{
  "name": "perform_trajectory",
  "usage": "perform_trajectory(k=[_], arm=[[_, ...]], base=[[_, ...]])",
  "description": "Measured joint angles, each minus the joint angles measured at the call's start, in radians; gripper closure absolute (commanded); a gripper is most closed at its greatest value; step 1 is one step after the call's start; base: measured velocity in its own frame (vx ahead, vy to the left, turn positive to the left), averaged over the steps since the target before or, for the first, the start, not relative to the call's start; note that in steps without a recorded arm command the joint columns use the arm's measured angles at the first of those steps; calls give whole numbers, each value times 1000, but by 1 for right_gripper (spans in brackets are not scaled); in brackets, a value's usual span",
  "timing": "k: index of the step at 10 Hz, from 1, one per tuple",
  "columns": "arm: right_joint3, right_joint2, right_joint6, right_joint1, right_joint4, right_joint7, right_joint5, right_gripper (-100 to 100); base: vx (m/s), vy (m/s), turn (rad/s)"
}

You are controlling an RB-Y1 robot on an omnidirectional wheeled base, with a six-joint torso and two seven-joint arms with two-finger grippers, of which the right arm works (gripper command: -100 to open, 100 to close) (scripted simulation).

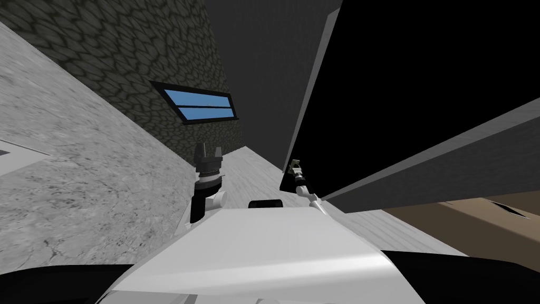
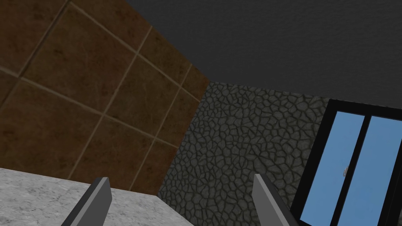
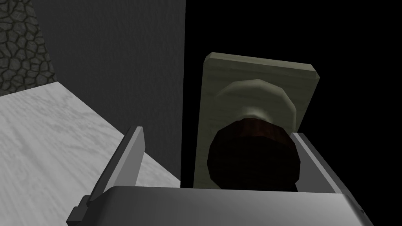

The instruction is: Pull the door open

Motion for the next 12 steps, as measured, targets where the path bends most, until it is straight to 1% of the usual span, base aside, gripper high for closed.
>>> perform_trajectory(k=[1,3,4,5,6,7,8,9,10,11,12], arm=[[2,2,-1,1,-2,2,2,100],[12,-4,-15,1,6,-7,4,100],[14,-3,-17,13,-8,-6,5,100],[24,-12,-24,11,-2,-14,6,100],[18,-4,-15,18,-16,-7,5,100],[17,-4,-9,23,-26,-2,4,100],[24,-11,-18,28,-27,-9,6,100],[22,-12,-16,41,-44,-9,5,100],[28,-15,-20,38,-38,-12,6,100],[28,-16,-19,45,-49,-13,5,100],[36,-20,-29,41,-39,-19,8,100]], base=[[0,7,-8],[-16,-12,-7],[-27,-16,-1],[-25,-11,18],[-22,-8,24],[-11,-2,19],[-19,-12,13],[-23,-15,2],[-34,-14,10],[-20,-12,-2],[-44,-27,-20]])
